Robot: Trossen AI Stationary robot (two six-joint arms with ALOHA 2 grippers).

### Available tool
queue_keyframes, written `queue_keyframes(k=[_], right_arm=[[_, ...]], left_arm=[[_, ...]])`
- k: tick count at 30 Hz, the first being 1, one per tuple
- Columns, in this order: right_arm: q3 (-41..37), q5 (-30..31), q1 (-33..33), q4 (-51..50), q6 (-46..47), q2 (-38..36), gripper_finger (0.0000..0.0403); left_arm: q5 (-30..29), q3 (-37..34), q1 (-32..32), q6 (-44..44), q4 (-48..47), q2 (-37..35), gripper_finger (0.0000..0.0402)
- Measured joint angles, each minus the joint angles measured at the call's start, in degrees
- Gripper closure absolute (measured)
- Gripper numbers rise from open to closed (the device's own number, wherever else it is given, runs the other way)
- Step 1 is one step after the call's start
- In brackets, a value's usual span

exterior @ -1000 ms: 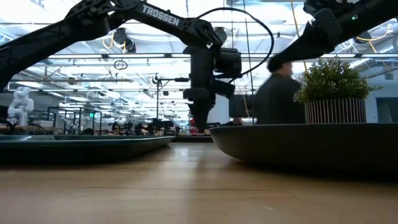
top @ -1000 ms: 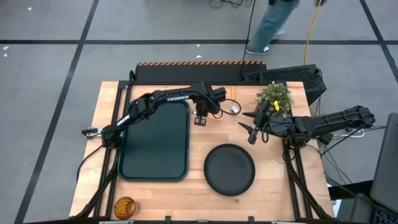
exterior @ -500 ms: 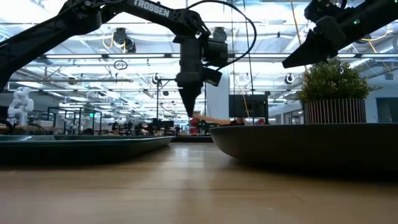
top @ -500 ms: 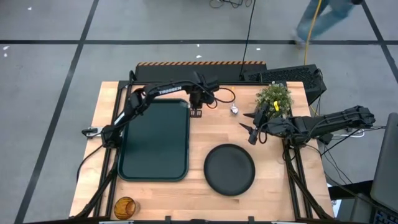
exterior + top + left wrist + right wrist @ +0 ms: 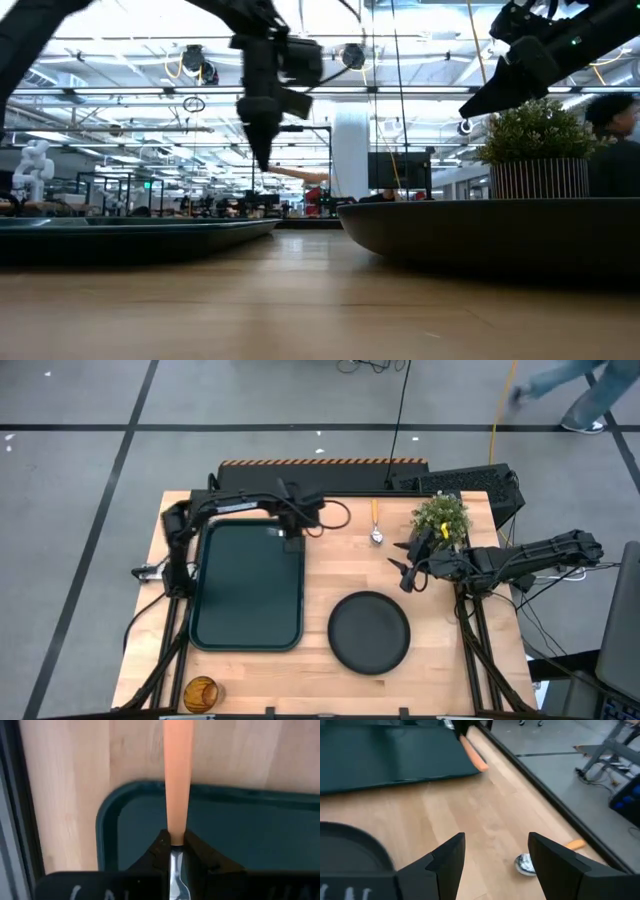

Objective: Pick and place plate/cup/fork/spoon on tray
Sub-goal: Put the orange fork on the black tray

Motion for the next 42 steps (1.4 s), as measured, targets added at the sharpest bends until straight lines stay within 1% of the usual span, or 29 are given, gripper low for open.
queue_keyframes(k=[4,7,9,14,19,22,26,30,36,42], right_arm=[[0.00,1.25,-0.01,1.80,-0.22,0.00,0.0190],[0.00,1.22,-0.02,4.50,-1.14,0.00,0.0190],[0.00,1.20,-0.02,6.34,-2.04,0.00,0.0190],[0.00,1.19,-0.01,10.12,-4.47,-0.01,0.0190],[0.00,1.18,-0.02,10.09,-4.94,0.00,0.0190],[0.00,1.18,-0.01,10.09,-4.94,0.00,0.0190],[0.00,1.18,-0.02,10.02,-4.94,0.00,0.0190],[0.00,1.16,-0.02,9.18,-4.96,0.00,0.0190],[0.00,1.16,-0.01,7.68,-4.59,0.00,0.0190],[0.00,1.16,-0.02,7.83,-4.54,0.00,0.0190]], left_arm=[[-0.04,-12.01,0.93,-2.10,6.73,-6.52,0.0369],[-0.04,-19.57,1.17,-2.11,9.52,-9.33,0.0373],[-0.06,-22.78,1.49,-2.10,10.10,-10.52,0.0376],[-0.07,-28.05,3.00,-2.06,10.21,-12.63,0.0376],[1.33,-33.07,6.09,-0.51,13.53,-14.42,0.0376],[2.12,-34.31,7.88,1.11,17.27,-15.10,0.0376],[2.89,-34.40,9.38,4.28,19.58,-15.15,0.0376],[4.11,-34.62,11.33,7.35,18.62,-15.13,0.0376],[4.96,-35.23,13.46,7.39,17.72,-15.13,0.0376],[5.17,-35.23,14.62,7.73,20.75,-15.13,0.0376]])
